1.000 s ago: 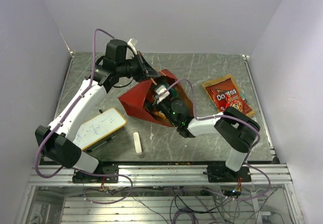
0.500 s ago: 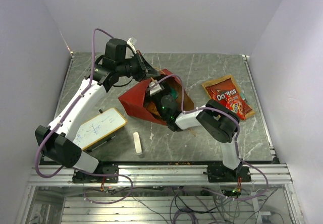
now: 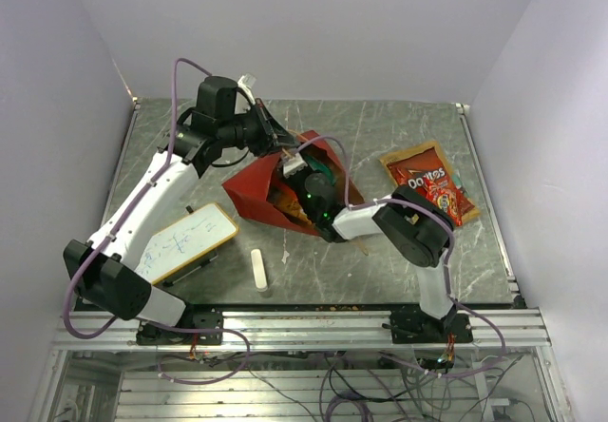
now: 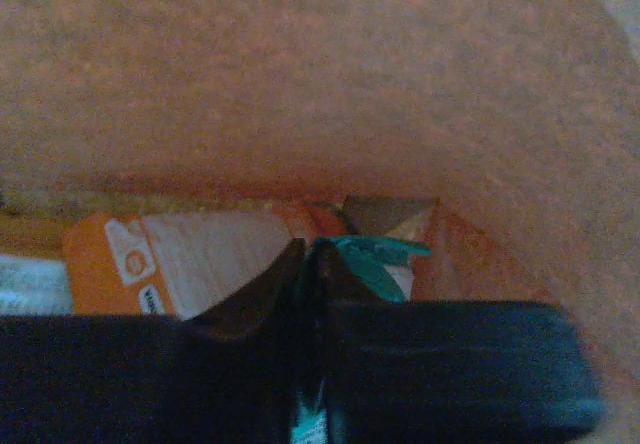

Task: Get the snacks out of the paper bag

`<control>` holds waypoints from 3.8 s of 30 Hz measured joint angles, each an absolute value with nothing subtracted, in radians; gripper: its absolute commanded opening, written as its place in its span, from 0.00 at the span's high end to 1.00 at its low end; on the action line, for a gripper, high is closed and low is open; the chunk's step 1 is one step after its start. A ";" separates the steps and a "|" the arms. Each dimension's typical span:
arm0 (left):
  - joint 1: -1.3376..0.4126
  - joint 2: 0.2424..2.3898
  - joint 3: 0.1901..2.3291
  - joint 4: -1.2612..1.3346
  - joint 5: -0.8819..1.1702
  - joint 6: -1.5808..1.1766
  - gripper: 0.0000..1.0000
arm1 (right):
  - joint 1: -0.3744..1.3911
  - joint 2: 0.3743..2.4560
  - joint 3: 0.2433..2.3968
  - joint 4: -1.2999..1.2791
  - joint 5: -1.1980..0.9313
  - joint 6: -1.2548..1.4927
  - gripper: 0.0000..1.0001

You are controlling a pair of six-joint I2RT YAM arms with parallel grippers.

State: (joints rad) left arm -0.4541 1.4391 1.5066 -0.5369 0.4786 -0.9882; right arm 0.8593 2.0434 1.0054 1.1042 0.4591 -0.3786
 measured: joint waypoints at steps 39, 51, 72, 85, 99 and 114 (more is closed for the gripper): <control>-0.449 1.452 1.443 -0.467 0.503 -1.034 0.93 | 0.858 0.902 1.253 -0.699 0.426 0.244 1.00; -0.448 1.425 1.412 -0.455 0.525 -1.023 0.93 | 0.712 1.187 1.320 -0.898 0.896 0.316 1.00; -0.444 1.472 1.557 -0.597 0.527 -0.928 0.93 | 0.144 1.687 1.602 -0.694 0.591 0.784 1.00; -0.432 1.607 1.668 -0.693 0.535 -0.844 0.93 | 0.022 1.868 1.634 -0.739 0.591 1.007 1.00; -0.432 1.608 1.673 -0.730 0.512 -0.796 0.93 | -0.006 1.800 1.464 -0.720 0.626 1.093 0.27; -0.432 1.590 1.644 -0.731 0.538 -0.781 0.93 | -0.002 1.357 1.155 -0.538 0.410 0.719 0.00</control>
State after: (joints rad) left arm -0.4324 1.5898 1.6436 -0.7307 0.5377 -0.7807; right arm -0.0025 1.3575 1.1553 -0.5377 0.4103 0.7189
